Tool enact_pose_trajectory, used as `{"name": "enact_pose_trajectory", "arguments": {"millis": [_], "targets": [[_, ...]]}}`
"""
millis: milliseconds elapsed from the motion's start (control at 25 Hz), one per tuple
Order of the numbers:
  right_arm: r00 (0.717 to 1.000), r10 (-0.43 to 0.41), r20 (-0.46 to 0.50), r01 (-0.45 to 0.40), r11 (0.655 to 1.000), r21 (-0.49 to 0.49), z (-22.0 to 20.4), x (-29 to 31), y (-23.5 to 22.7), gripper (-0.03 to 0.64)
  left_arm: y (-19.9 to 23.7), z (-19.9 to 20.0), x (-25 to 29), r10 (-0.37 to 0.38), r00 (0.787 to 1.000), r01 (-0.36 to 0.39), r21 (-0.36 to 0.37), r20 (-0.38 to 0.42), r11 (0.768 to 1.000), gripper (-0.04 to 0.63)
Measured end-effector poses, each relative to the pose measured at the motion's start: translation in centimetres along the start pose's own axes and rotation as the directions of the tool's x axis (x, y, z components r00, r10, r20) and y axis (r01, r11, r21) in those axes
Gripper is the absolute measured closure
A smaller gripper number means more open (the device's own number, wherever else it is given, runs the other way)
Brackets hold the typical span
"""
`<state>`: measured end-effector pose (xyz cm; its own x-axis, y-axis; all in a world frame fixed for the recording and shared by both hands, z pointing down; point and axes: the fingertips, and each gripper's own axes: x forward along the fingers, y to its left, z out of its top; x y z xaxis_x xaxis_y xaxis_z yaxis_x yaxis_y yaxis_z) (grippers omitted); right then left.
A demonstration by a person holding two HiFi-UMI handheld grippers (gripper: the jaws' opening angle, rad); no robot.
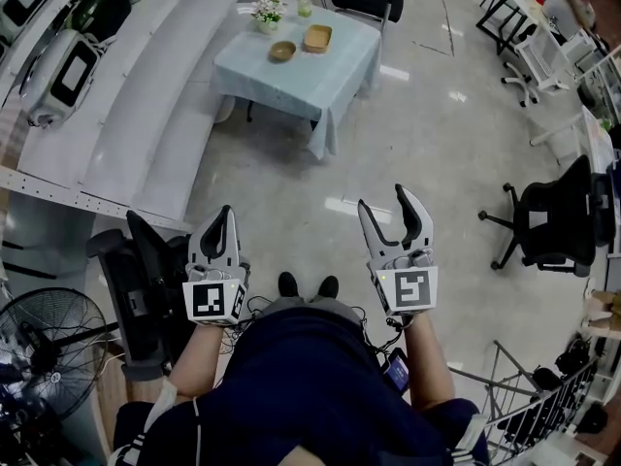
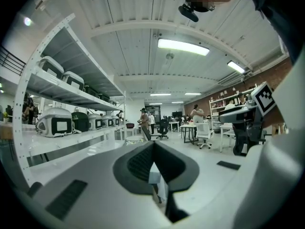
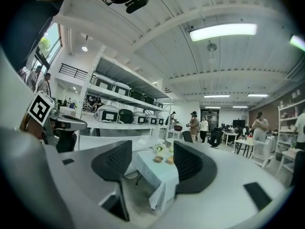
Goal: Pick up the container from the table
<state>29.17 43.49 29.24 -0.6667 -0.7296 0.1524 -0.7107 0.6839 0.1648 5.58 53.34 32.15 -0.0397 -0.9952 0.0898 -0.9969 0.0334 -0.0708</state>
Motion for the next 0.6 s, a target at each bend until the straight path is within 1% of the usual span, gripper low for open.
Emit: {"name": "enact_pose_trajectory", "arguments": {"millis": [80, 120, 160, 200, 360, 600], "targets": [[0.999, 0.004, 0.051, -0.005, 1.0, 0.017, 0.6, 0.5, 0.3, 0.292, 0.3, 0.0, 0.0, -0.004, 1.0, 0.004, -0.001, 0.001, 1.0, 0.594], [0.998, 0.005, 0.063, -0.007, 1.0, 0.024, 0.8, 0.7, 0.4, 0.272, 0.5, 0.0, 0.0, -0.005, 1.0, 0.005, -0.002, 0.0, 1.0, 0.594], [0.998, 0.006, 0.066, -0.008, 1.0, 0.027, 1.0, 0.9, 0.6, 0.232, 0.7, 0.0, 0.0, -0.006, 1.0, 0.006, -0.002, 0.0, 1.0, 0.594], [0.998, 0.007, 0.065, -0.009, 1.0, 0.024, 1.1, 1.2, 0.7, 0.219, 0.9, 0.0, 0.0, -0.007, 1.0, 0.007, -0.002, 0.0, 1.0, 0.594], [0.999, 0.014, 0.048, -0.014, 1.0, 0.005, 1.0, 2.2, 1.3, 0.184, 1.9, -0.2, 0.2, -0.017, 1.0, 0.017, -0.008, 0.0, 1.0, 0.594], [0.999, -0.004, 0.044, 0.003, 1.0, 0.012, 1.4, 4.3, 2.3, 0.184, 3.9, -0.1, 0.7, -0.026, 0.999, 0.026, 0.0, 0.029, 1.0, 0.594]]}}
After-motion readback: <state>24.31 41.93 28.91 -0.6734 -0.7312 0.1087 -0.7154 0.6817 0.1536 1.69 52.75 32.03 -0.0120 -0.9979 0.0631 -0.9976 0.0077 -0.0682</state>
